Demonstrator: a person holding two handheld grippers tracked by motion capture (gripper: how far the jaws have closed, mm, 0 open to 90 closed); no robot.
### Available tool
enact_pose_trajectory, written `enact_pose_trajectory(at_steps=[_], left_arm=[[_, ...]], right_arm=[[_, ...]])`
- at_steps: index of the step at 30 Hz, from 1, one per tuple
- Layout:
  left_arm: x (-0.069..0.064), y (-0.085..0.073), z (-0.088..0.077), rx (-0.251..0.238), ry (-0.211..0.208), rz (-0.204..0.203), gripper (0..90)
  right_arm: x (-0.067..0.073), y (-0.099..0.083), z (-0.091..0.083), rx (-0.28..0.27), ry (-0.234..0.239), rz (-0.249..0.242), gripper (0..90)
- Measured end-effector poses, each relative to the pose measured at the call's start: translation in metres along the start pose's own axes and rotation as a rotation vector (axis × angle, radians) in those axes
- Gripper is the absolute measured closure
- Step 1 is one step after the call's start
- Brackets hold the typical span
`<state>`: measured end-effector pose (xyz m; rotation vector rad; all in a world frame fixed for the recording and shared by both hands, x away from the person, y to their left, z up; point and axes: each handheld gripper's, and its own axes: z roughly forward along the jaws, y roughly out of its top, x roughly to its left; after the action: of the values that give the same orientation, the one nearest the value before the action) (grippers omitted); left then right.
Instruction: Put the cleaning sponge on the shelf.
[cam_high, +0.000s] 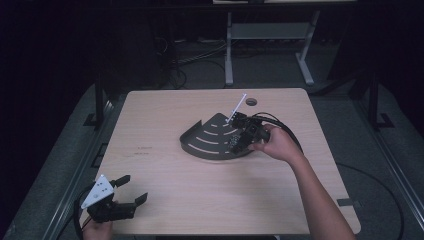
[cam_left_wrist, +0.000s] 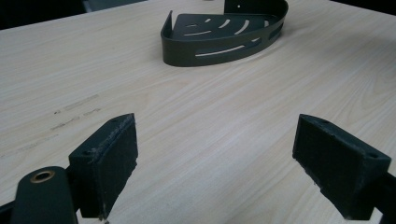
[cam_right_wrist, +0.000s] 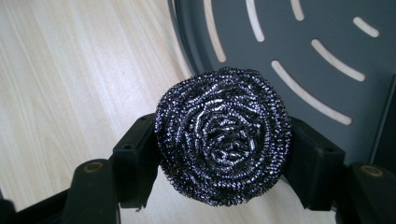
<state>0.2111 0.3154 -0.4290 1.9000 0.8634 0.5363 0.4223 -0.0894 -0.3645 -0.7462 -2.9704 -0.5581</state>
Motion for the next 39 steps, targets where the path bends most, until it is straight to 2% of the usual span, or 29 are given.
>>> enact_pose_trajectory(at_steps=[9,22,34,36,39], left_arm=[[0.0,0.0,0.0,-0.002,0.0,-0.004,13.3],[0.0,-0.001,-0.001,-0.004,0.0,-0.006,13.3],[0.0,-0.001,0.0,-0.003,-0.003,-0.003,13.3],[0.0,-0.001,-0.001,-0.004,-0.002,-0.004,13.3],[0.0,-0.001,0.0,-0.004,-0.004,-0.007,13.3]], right_arm=[[-0.011,0.005,0.007,-0.018,0.01,0.025,32.9],[-0.025,0.009,0.017,-0.005,0.004,0.075,32.6],[-0.031,0.017,0.015,-0.005,-0.002,0.081,32.6],[-0.032,0.018,0.015,-0.02,0.002,0.092,32.6],[-0.034,0.019,0.018,-0.011,-0.001,0.097,32.6]])
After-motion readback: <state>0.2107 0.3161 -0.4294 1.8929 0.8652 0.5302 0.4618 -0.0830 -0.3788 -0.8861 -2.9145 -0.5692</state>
